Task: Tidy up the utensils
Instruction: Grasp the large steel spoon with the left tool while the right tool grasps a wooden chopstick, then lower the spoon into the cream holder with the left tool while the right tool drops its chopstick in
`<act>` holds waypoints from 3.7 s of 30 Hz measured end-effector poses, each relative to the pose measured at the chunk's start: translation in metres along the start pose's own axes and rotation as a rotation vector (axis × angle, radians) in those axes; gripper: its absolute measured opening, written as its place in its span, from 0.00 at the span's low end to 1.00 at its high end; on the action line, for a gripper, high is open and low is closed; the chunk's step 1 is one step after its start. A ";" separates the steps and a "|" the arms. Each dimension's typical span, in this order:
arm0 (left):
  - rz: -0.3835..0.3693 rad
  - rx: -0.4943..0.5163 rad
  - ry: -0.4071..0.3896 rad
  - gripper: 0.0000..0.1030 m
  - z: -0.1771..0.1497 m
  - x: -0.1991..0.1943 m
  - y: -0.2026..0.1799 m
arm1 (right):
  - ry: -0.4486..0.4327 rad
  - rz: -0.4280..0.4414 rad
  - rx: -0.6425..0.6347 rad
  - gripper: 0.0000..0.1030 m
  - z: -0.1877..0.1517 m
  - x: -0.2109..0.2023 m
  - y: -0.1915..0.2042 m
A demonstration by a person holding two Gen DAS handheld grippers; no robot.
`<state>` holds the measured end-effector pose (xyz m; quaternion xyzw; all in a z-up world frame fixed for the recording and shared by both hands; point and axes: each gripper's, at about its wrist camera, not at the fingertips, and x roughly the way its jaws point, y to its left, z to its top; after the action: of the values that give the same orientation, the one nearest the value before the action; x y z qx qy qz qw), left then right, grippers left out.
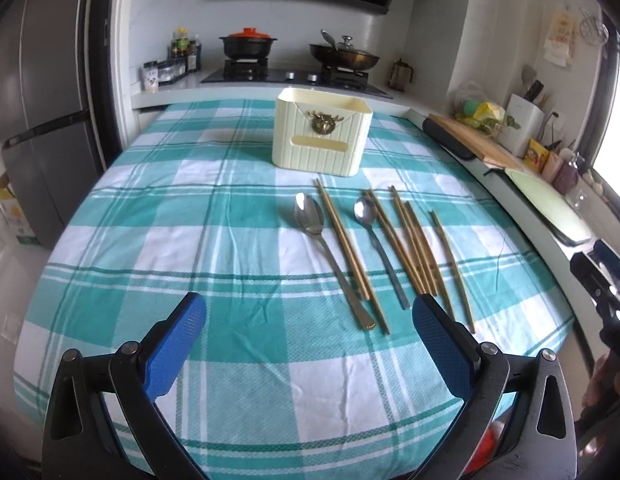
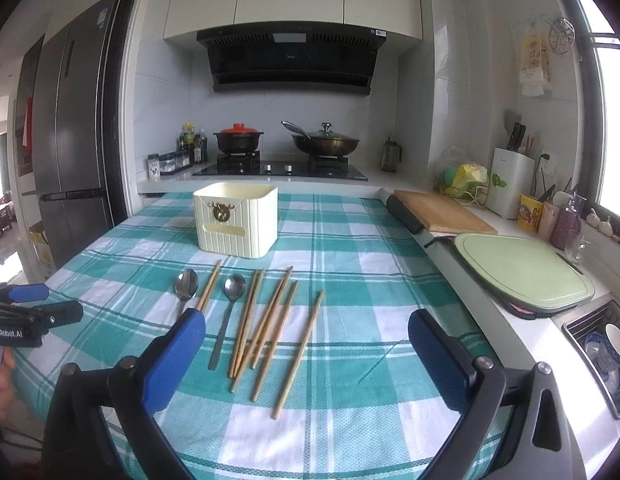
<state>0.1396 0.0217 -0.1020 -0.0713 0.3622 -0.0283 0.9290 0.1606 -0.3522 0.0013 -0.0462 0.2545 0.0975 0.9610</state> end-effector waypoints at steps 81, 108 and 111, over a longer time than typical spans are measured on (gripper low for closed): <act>-0.008 0.129 0.128 0.40 0.085 0.166 -0.009 | 0.459 0.233 0.144 0.07 0.054 0.239 -0.049; -0.163 0.074 -0.121 0.40 0.117 0.029 0.010 | 0.001 0.258 0.058 0.07 0.140 0.090 -0.024; -0.181 0.092 -0.124 0.40 0.144 0.028 0.014 | -0.013 0.273 0.038 0.07 0.159 0.103 -0.018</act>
<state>0.2574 0.0487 -0.0184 -0.0626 0.2946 -0.1240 0.9455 0.3286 -0.3305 0.0881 0.0079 0.2541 0.2226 0.9412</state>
